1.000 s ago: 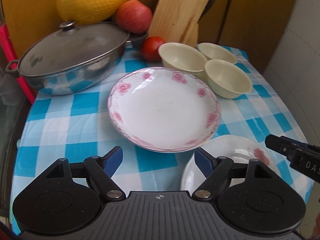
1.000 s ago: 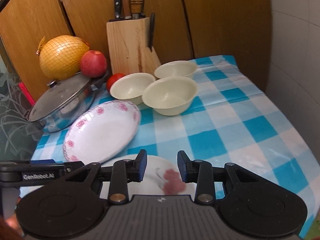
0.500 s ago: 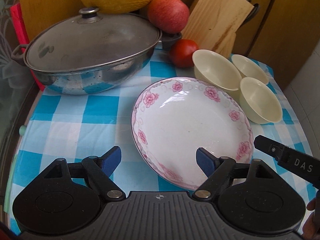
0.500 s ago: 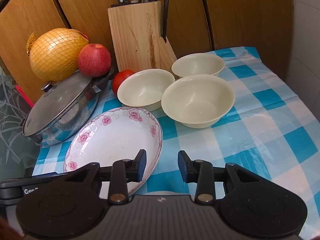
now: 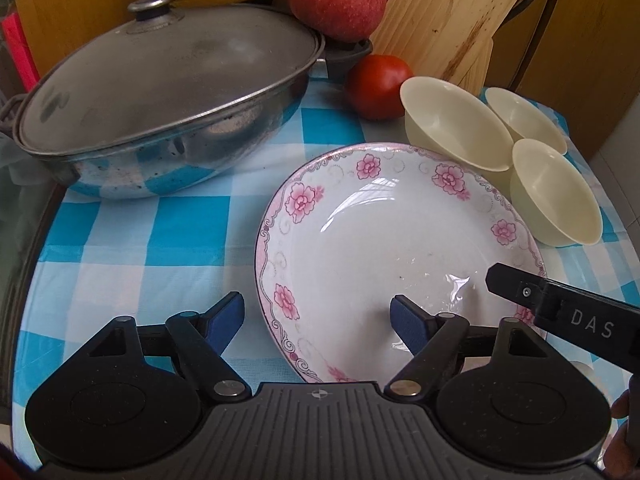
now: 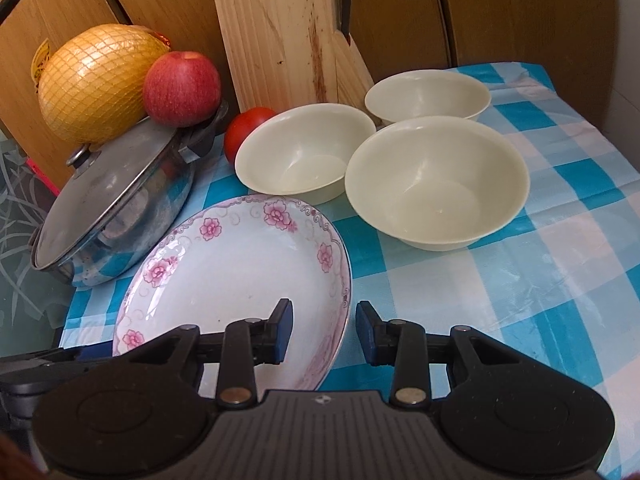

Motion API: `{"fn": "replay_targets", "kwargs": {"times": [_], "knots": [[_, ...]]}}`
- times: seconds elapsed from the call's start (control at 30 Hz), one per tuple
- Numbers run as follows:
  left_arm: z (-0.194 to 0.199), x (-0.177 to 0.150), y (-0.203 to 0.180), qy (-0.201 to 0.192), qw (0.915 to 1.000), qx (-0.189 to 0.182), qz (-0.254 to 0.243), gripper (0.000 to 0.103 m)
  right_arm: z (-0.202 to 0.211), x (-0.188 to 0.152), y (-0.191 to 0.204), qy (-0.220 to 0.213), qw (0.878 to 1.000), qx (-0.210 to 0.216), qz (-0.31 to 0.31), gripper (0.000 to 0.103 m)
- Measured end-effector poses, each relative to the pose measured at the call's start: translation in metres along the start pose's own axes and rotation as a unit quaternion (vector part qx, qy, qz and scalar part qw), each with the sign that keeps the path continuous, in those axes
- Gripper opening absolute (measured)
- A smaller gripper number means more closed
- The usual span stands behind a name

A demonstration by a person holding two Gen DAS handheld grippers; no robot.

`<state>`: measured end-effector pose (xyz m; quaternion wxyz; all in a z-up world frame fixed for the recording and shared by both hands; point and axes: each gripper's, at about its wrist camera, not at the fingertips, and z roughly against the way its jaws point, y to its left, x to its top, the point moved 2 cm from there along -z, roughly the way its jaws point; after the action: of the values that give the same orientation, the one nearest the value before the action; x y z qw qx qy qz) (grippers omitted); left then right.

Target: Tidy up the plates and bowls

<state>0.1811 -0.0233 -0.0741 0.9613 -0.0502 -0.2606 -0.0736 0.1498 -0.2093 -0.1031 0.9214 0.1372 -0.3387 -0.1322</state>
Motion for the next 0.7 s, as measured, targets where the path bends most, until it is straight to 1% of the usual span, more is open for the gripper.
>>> {"fn": "replay_targets", "kwargs": {"times": [0.1,0.13,0.27,0.53,0.7], "knots": [[-0.002,0.003,0.000,-0.005,1.0000,-0.001,-0.004,0.084,-0.005,0.001,0.002,0.002,1.000,0.000,0.007,0.033],[-0.003,0.003,0.000,-0.007,1.0000,0.000,-0.006,0.083,-0.006,0.002,0.003,0.001,1.000,-0.002,0.009,0.030],[-0.006,0.007,0.000,-0.009,0.9999,-0.007,-0.008,0.083,-0.007,0.003,0.003,0.000,1.000,-0.007,0.010,0.028],[-0.010,0.009,-0.004,-0.021,0.9995,-0.015,-0.020,0.083,-0.007,0.003,0.004,-0.001,1.000,-0.007,0.013,0.028],[-0.012,0.011,-0.006,-0.017,0.9993,-0.022,-0.027,0.083,-0.008,0.003,0.004,0.004,1.000,-0.002,0.018,0.030]]}}
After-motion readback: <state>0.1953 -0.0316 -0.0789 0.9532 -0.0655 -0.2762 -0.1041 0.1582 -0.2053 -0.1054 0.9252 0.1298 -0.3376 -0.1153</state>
